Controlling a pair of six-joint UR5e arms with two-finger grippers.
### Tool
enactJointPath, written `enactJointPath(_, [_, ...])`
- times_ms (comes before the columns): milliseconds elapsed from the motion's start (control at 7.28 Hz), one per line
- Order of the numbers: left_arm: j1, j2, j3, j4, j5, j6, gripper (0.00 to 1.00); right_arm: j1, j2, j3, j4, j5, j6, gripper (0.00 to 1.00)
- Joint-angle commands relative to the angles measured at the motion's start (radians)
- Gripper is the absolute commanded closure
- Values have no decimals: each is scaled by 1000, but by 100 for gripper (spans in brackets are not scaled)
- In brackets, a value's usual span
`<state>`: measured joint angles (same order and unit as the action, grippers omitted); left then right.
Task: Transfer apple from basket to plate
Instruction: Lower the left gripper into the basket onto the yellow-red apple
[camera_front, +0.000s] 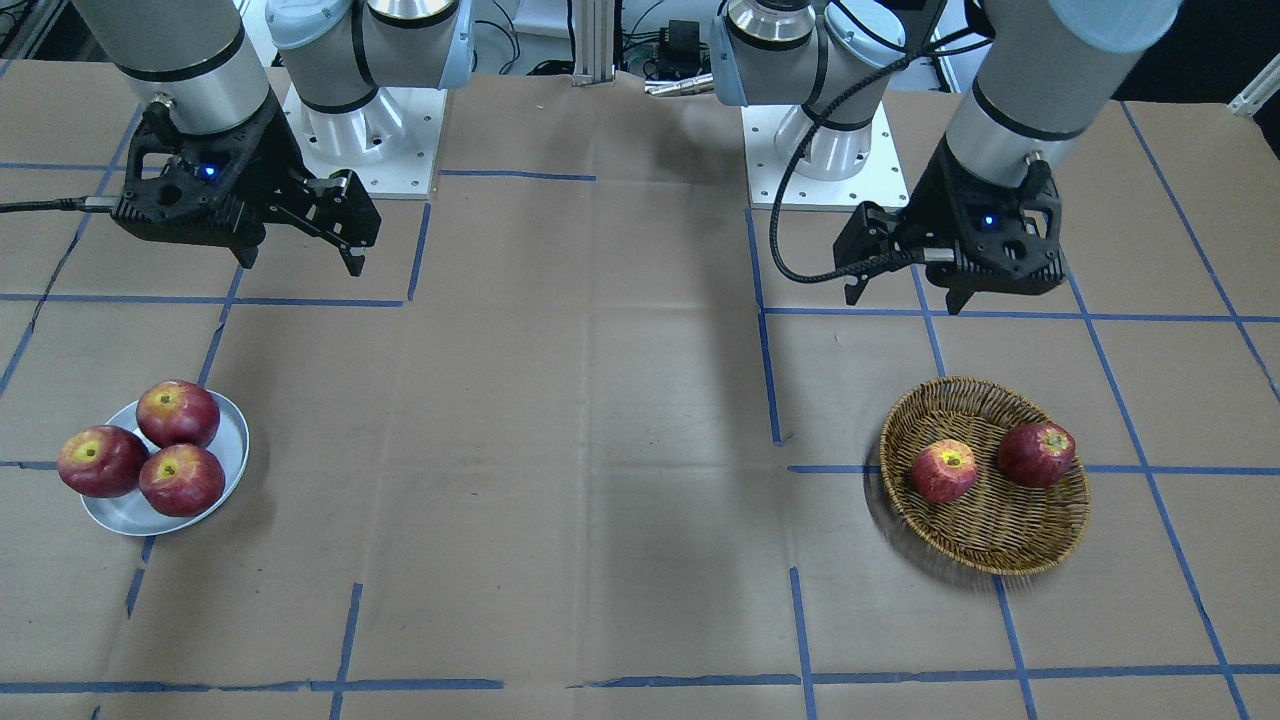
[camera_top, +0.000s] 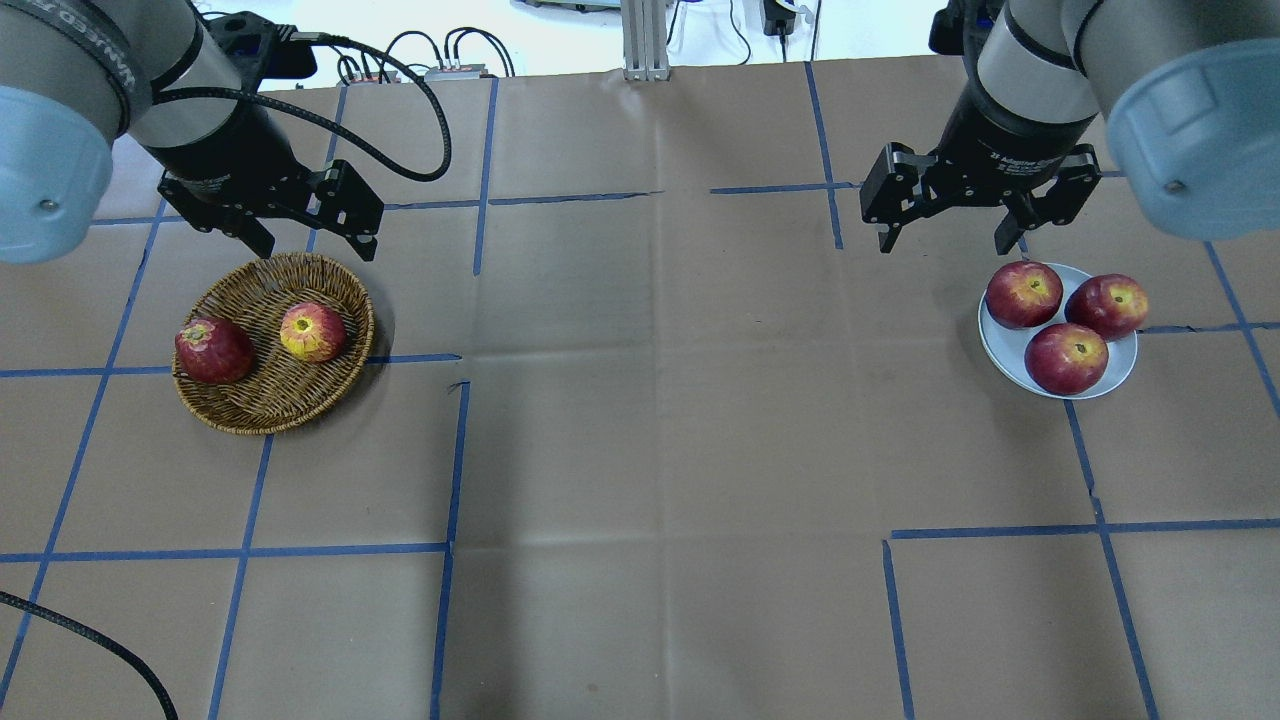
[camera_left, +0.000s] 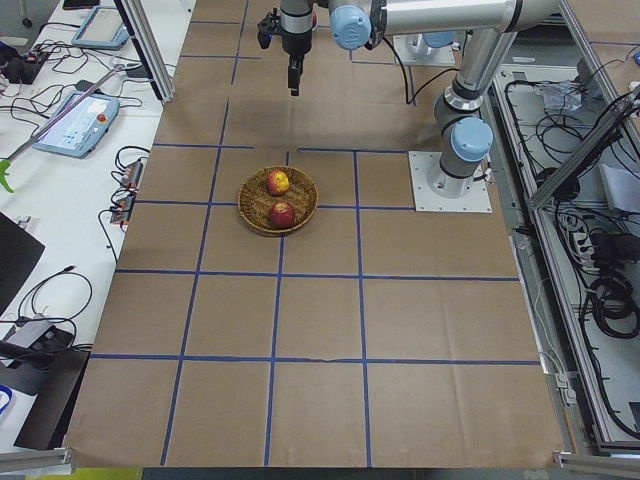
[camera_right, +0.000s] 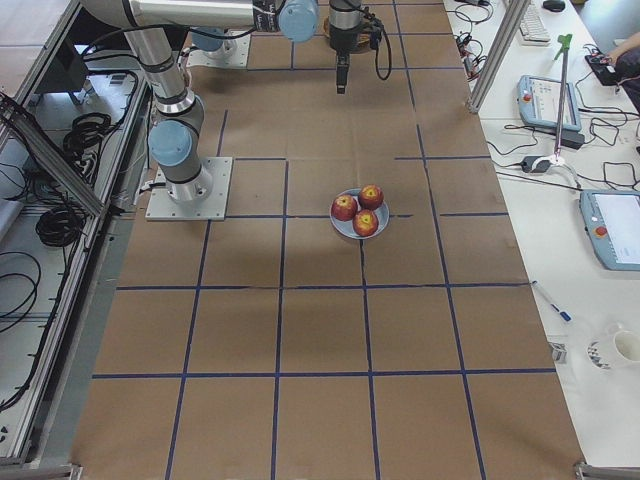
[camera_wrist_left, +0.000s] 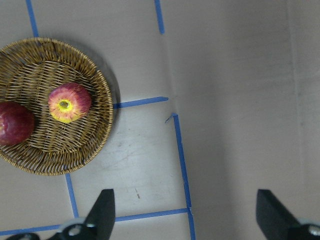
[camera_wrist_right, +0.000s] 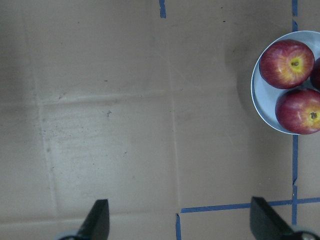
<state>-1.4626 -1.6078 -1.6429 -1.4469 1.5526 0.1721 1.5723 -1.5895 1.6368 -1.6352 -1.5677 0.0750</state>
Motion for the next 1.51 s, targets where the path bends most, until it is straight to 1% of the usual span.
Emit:
enactJointPath(0, [48,-90,-37,83,0,21,1,0,-3,0,0,2,2,0])
enactJointPath(137, [51,-113,-44,147,12,85,1,0,2,0,0,0,-4,0])
enactJointPath(275, [54,-148,-55,204,9,271,1,0,-1,2,0,0,-1,0])
enactJointPath(412, [115,-199,-60,241,9,347,1,0,0,0,0,0,-1,0])
enactJointPath(550, [199,-246,-61,267,7,418,1,0,2,0,0,0,-4,0])
enactJointPath(687, [223,-288,-60,292,10,507,1,0,0,0,0,0,-1,0])
enactJointPath(824, [222,-320,-60,351,10,504,1,-2,2,0,0,0,-6,0])
enactJointPath(1099, [220,-375,-63,361,7,503,1,-2,0,0,0,0,-1,0])
enactJointPath(1374, [219,-399,-67,356,1,495,1,-2,-1,0,0,2,-1,0])
